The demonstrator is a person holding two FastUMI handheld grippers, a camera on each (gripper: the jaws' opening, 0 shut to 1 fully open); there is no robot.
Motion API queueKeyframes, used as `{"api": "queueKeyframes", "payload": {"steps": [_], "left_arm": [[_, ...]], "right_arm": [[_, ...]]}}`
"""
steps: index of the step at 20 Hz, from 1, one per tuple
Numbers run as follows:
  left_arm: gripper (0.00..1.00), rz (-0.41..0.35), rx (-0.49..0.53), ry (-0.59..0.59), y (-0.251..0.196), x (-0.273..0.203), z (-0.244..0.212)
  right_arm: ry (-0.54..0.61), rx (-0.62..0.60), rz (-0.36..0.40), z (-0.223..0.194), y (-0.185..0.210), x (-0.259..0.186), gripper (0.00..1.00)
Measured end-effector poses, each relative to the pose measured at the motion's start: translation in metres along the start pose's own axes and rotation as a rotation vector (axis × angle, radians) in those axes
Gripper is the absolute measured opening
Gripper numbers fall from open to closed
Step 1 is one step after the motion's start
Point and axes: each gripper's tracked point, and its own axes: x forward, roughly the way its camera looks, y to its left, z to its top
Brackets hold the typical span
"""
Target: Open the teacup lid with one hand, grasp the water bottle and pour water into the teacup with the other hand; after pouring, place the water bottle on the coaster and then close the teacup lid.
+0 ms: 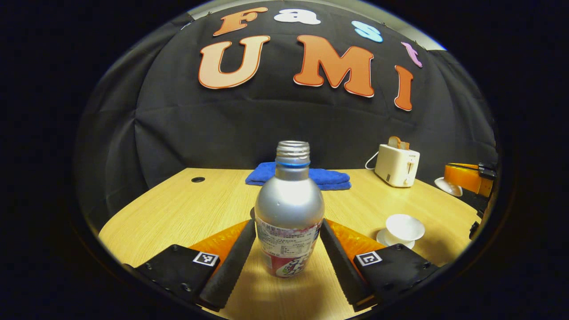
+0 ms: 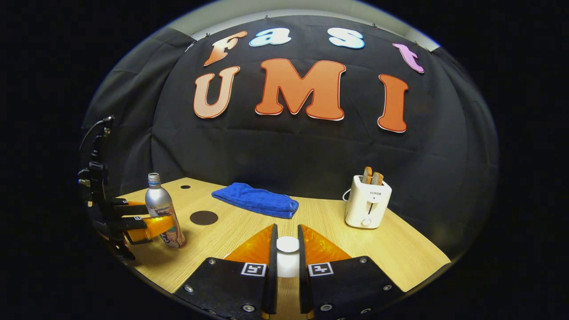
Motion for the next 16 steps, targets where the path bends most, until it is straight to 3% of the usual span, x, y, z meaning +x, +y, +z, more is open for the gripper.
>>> {"api": "queueKeyframes", "payload": {"steps": [3, 4, 7, 10, 15, 16], "left_arm": [[0.96, 0.005, -0.009, 0.029, 0.0, 0.008, -0.008], [1.0, 0.006, -0.008, 0.036, -0.001, 0.01, -0.01], [0.96, 0.016, -0.003, 0.03, 0.0, 0.014, -0.011], [0.84, 0.036, 0.001, 0.027, 0.003, 0.012, -0.011], [0.84, 0.036, 0.044, -0.001, 0.002, 0.011, 0.006], [0.81, 0.035, 0.061, -0.013, -0.001, 0.01, 0.011]], "right_arm": [[0.003, 0.007, -0.004, 0.0, -0.005, -0.002, 0.2], [0.004, 0.009, -0.002, 0.0, -0.005, -0.004, 0.2], [0.002, 0.01, -0.003, -0.001, -0.007, -0.005, 0.2], [0.0, 0.011, 0.0, -0.001, -0.007, -0.007, 0.2], [-0.013, 0.009, -0.004, 0.003, -0.01, -0.011, 0.2], [-0.017, 0.011, -0.008, 0.004, -0.011, -0.012, 0.2]]}}
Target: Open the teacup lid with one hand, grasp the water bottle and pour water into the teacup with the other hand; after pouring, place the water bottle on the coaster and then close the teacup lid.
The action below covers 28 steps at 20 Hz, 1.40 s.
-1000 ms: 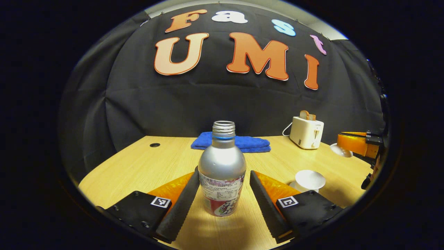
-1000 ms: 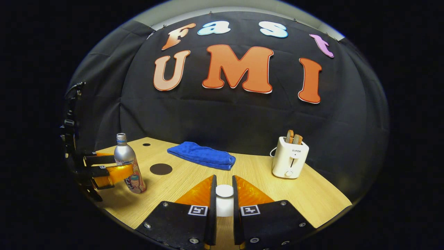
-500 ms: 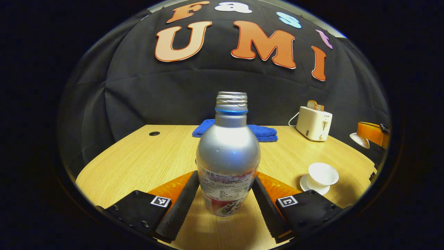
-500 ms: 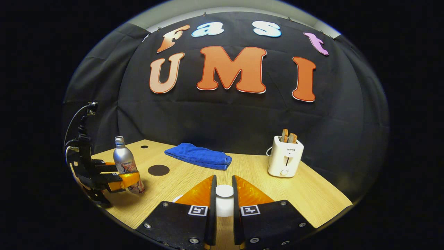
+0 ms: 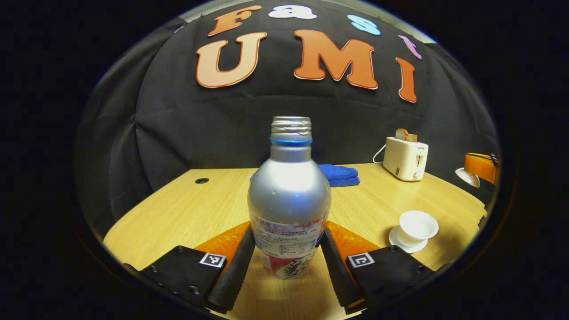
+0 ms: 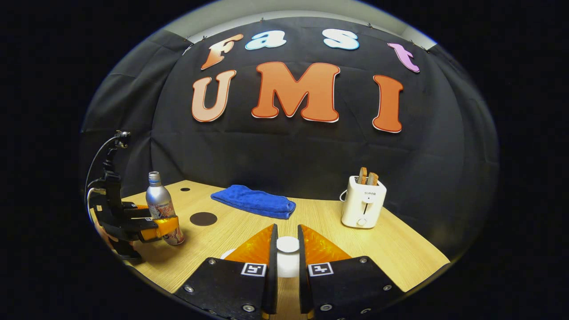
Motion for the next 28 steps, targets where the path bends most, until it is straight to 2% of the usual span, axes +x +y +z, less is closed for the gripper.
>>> {"api": "queueKeyframes", "payload": {"steps": [2, 5, 6, 7, 8, 11, 12, 15, 16, 17, 18, 21, 22, 23, 27, 28], "left_arm": [[0.84, -0.007, 0.046, -0.01, -0.005, -0.002, 0.006], [0.82, -0.009, 0.142, -0.014, -0.017, 0.001, 0.015], [0.85, -0.01, 0.183, -0.016, -0.023, 0.002, 0.017], [0.82, -0.013, 0.225, -0.015, -0.028, 0.002, 0.018], [0.85, -0.019, 0.266, -0.014, -0.033, 0.003, 0.019], [0.8, -0.01, 0.402, -0.018, -0.044, 0.006, 0.021], [0.83, -0.004, 0.455, -0.022, -0.048, 0.005, 0.02], [0.83, 0.003, 0.607, -0.05, -0.057, 0.007, 0.025], [0.8, 0.006, 0.646, -0.054, -0.058, 0.006, 0.024], [0.87, 0.005, 0.677, -0.058, -0.061, 0.005, 0.024], [0.83, 0.004, 0.704, -0.059, -0.064, 0.007, 0.025], [0.83, 0.032, 0.812, -0.061, -0.067, 0.015, 0.022], [0.8, 0.039, 0.843, -0.062, -0.068, 0.016, 0.021], [0.83, 0.05, 0.875, -0.063, -0.069, 0.018, 0.023], [0.83, 0.093, 1.012, -0.065, -0.061, 0.018, 0.025], [0.79, 0.102, 1.047, -0.063, -0.059, 0.019, 0.026]], "right_arm": [[-0.007, 0.0, -0.006, 0.002, -0.004, -0.003, 0.2], [-0.018, 0.01, -0.02, 0.005, -0.013, -0.009, 0.2], [-0.02, 0.013, -0.02, 0.006, -0.016, -0.011, 0.2], [-0.023, 0.015, -0.024, 0.006, -0.018, -0.013, 0.2], [-0.025, 0.016, -0.029, 0.006, -0.022, -0.015, 0.2], [-0.033, 0.021, -0.045, 0.007, -0.032, -0.021, 0.2], [-0.037, 0.026, -0.051, 0.008, -0.036, -0.022, 0.2], [-0.046, 0.037, -0.072, 0.009, -0.049, -0.029, 0.2], [-0.048, 0.04, -0.078, 0.009, -0.053, -0.031, 0.2], [-0.051, 0.044, -0.086, 0.01, -0.057, -0.033, 0.2], [-0.052, 0.047, -0.089, 0.01, -0.06, -0.034, 0.2], [-0.055, 0.043, -0.102, 0.009, -0.068, -0.037, 0.2], [-0.055, 0.038, -0.108, 0.008, -0.072, -0.037, 0.2], [-0.054, 0.037, -0.112, 0.009, -0.074, -0.039, 0.2], [-0.058, 0.048, -0.113, 0.008, -0.077, -0.039, 0.2], [-0.058, 0.047, -0.114, 0.008, -0.078, -0.039, 0.2]]}}
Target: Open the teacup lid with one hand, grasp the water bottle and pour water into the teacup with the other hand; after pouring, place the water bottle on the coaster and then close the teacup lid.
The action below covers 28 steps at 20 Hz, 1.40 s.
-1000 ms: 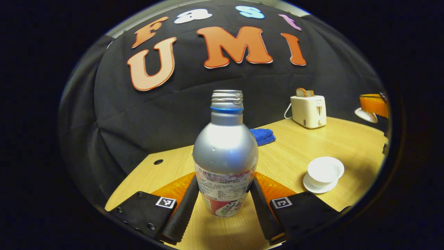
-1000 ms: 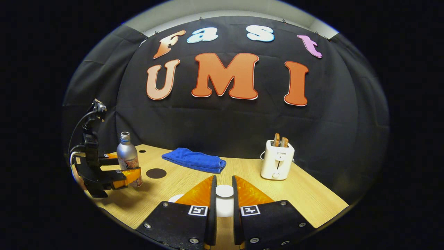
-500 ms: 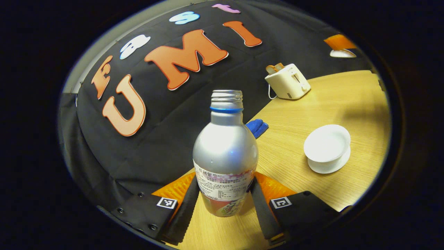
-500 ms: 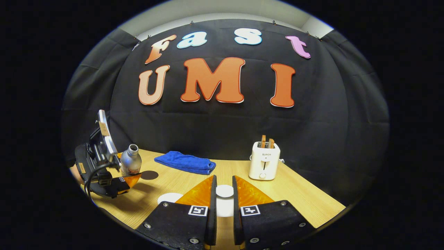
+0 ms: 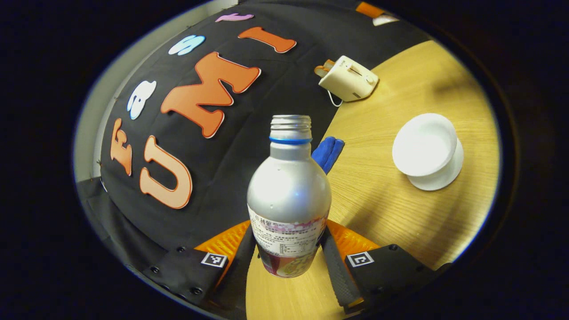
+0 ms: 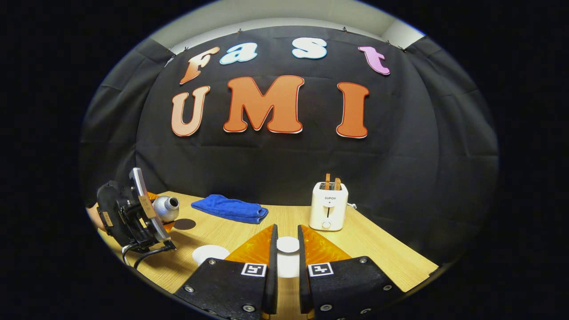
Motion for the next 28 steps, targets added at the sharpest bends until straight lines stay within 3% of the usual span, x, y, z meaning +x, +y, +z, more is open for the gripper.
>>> {"api": "queueKeyframes", "payload": {"steps": [1, 2, 4, 5, 6, 9, 15, 28], "left_arm": [[0.83, 0.012, 0.043, 0.0, 0.001, 0.001, -0.001], [0.8, 0.029, 0.093, -0.004, 0.002, 0.002, 0.002], [0.87, 0.054, 0.178, -0.011, 0.002, 0.006, 0.003], [0.83, 0.05, 0.205, -0.017, -0.001, 0.007, 0.004], [0.87, 0.043, 0.231, -0.022, -0.004, 0.01, 0.006], [0.82, 0.062, 0.332, -0.046, 0.001, 0.006, 0.011], [0.86, 0.11, 0.525, -0.098, 0.002, -0.002, 0.023], [0.81, 0.159, 0.755, -0.151, -0.001, 0.014, 0.041]], "right_arm": [[-0.001, -0.001, 0.002, -0.001, -0.001, 0.0, 0.2], [-0.003, -0.001, 0.001, -0.001, -0.001, -0.001, 0.2], [-0.002, -0.004, 0.003, -0.002, -0.001, 0.0, 0.2], [0.0, -0.005, -0.001, -0.003, -0.003, 0.002, 0.2], [0.003, -0.005, -0.002, -0.004, -0.003, 0.002, 0.2], [0.002, -0.003, -0.007, -0.003, -0.006, 0.0, 0.2], [0.004, -0.005, -0.011, -0.007, -0.008, -0.002, 0.2], [-0.001, -0.011, -0.038, -0.009, -0.028, -0.01, 0.2]]}}
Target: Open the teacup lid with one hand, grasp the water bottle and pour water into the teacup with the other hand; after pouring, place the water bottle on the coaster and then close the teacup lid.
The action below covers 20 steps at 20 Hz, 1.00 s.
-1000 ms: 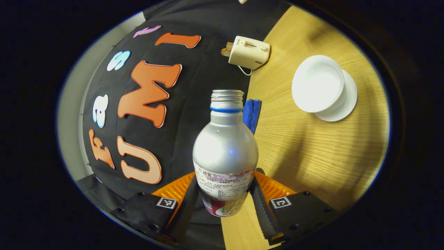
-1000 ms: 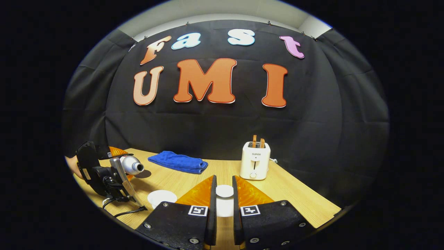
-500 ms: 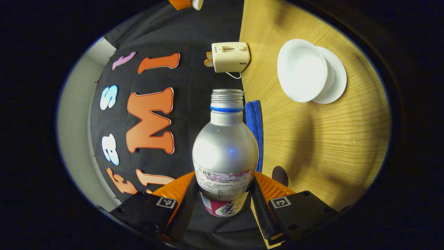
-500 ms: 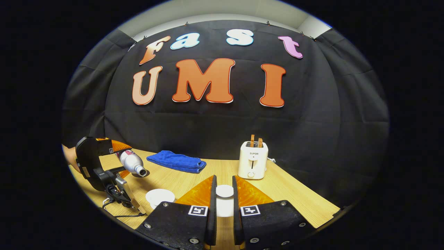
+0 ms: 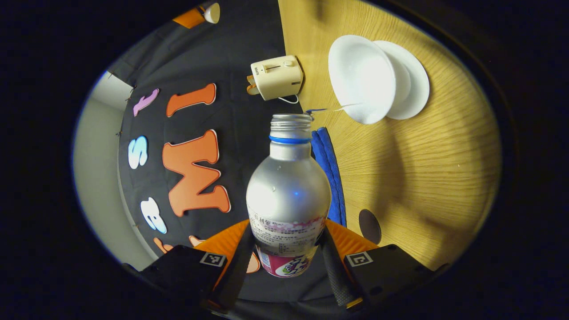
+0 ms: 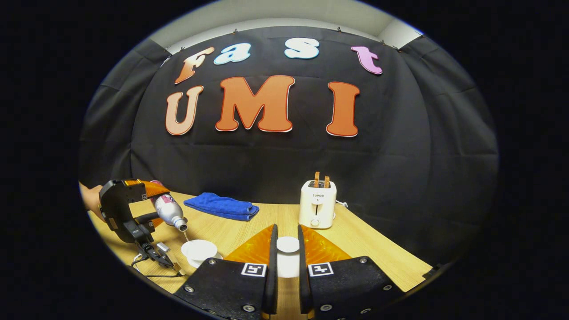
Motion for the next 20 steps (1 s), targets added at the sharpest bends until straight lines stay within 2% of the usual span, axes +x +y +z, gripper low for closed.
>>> {"api": "queueKeyframes", "payload": {"steps": [10, 11, 15, 18, 20], "left_arm": [[0.85, 0.04, 0.132, -0.045, 0.022, 0.005, 0.011], [0.83, 0.045, 0.138, -0.047, 0.025, 0.006, 0.01], [0.85, 0.072, 0.153, -0.047, 0.04, 0.002, 0.005], [0.81, 0.087, 0.172, -0.042, 0.048, 0.002, 0.001], [0.85, 0.097, 0.18, -0.046, 0.055, 0.003, 0.001]], "right_arm": [[-0.009, -0.013, 0.008, 0.004, 0.001, 0.0, 0.2], [-0.009, -0.017, 0.009, 0.003, 0.002, 0.0, 0.2], [-0.006, -0.031, 0.012, 0.002, 0.002, 0.0, 0.2], [0.006, -0.033, 0.011, 0.002, 0.002, 0.001, 0.2], [0.002, -0.028, 0.013, 0.002, 0.003, 0.001, 0.2]]}}
